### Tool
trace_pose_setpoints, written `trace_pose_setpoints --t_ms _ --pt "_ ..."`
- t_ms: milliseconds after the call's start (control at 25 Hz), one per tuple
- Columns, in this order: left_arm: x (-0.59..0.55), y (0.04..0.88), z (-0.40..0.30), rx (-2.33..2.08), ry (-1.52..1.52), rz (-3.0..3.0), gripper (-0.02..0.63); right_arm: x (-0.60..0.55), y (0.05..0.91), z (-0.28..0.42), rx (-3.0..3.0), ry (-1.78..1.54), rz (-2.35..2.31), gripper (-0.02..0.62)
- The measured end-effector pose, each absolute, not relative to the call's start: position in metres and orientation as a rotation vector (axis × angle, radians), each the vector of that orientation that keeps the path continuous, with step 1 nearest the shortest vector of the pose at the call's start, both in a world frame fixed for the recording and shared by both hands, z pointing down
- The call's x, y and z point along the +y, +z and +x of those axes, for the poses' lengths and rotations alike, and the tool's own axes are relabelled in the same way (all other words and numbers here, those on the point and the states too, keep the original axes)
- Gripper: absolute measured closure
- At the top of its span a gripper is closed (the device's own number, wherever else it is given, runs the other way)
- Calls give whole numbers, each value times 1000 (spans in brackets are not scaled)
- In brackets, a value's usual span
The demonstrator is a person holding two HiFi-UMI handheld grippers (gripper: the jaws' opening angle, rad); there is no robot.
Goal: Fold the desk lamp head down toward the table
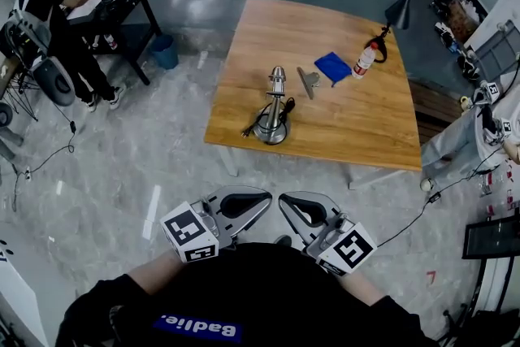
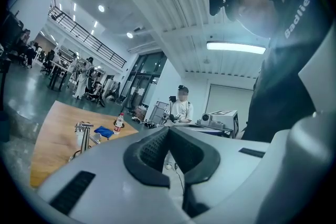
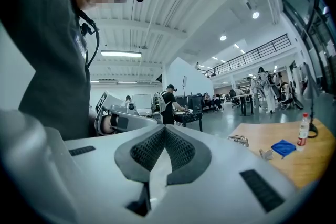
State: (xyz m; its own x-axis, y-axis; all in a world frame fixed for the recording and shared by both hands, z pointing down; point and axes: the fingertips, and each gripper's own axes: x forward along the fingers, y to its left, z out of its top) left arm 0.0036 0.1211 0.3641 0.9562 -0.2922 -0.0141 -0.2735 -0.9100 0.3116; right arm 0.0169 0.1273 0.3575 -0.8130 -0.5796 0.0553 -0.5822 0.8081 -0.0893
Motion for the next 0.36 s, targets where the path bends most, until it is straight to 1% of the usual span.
trace_pose_setpoints --t_ms 360 --pt "124 366 -1 -432 -82 2794 598 127 361 16 -2969 154 968 591"
